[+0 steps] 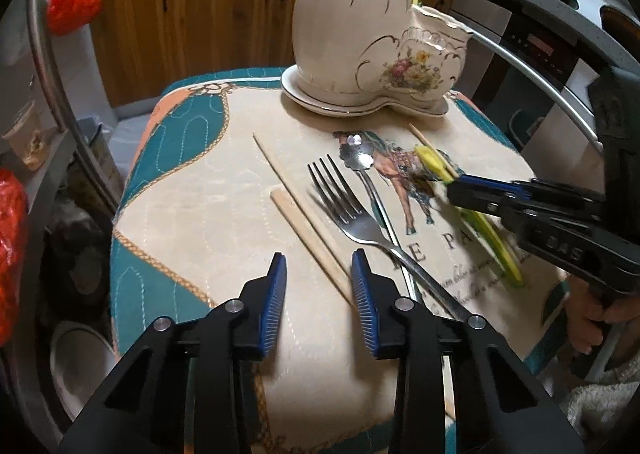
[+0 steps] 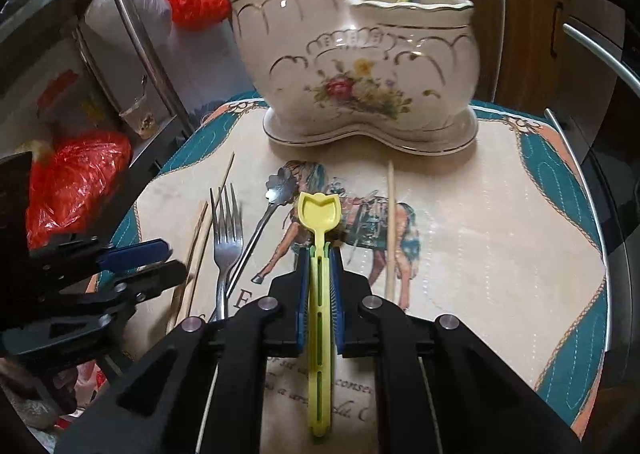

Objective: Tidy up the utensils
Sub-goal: 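Close the right tool on the yellow-handled utensil while the left tool approaches a chopstick, then grasp a wooden chopstick with the left tool while the right tool lifts the yellow utensil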

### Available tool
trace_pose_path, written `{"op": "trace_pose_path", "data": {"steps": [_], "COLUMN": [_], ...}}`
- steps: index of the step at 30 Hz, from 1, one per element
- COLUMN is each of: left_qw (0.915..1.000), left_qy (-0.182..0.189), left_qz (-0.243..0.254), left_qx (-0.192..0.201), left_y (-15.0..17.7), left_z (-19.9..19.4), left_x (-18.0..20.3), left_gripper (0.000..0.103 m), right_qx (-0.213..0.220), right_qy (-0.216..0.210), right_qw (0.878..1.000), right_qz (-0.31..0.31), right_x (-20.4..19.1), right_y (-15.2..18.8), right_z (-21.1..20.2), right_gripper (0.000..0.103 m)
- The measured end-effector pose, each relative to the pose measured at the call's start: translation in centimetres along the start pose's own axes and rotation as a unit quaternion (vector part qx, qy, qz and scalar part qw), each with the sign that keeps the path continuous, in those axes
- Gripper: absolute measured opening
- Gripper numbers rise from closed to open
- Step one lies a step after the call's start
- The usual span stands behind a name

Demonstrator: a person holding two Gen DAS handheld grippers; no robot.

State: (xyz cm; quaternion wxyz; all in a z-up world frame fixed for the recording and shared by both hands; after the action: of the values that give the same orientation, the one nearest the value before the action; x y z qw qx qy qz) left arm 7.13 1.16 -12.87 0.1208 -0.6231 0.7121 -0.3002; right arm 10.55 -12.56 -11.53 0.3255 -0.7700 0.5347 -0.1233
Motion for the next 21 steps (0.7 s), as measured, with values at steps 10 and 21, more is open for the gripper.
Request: {"op": "trace_pose_path", "data": {"steps": [10,21], "left_qw": [0.9994,0.9956], "left_qy": [-0.034,-0.082], "left_qz": [-0.003,0.045], "left_qx": [0.004,0.007], "left_y": [-2.3,-1.7], "left_z": [1.4,1.5], "left_x": [-1.7,-1.0], "left_gripper": [0.016,0.008], "right_qx": [0.017,0.024], "right_qy": [-0.001,-0.007], "right_qw": [1.0,1.0], "right_qz": [0.007,0.015], "right_x": [1.0,1.7], "right_y": [0.3,0.5], "right_z": [-1.4,-1.7], "right_gripper": [0.01,0.01]}}
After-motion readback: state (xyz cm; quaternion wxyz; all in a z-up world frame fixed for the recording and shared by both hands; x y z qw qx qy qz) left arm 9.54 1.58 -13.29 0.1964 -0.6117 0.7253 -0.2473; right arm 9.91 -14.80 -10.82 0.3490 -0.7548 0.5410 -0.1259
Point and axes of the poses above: each gripper's, at about its wrist camera, not at the fingertips, and z roughly the way its jaws point, x to its right, y to its underside, the point moved 9 cm from there along z, roughly the way its jaws point, and after that the axes turned 6 degrees about -z, right-handed, at the moved point
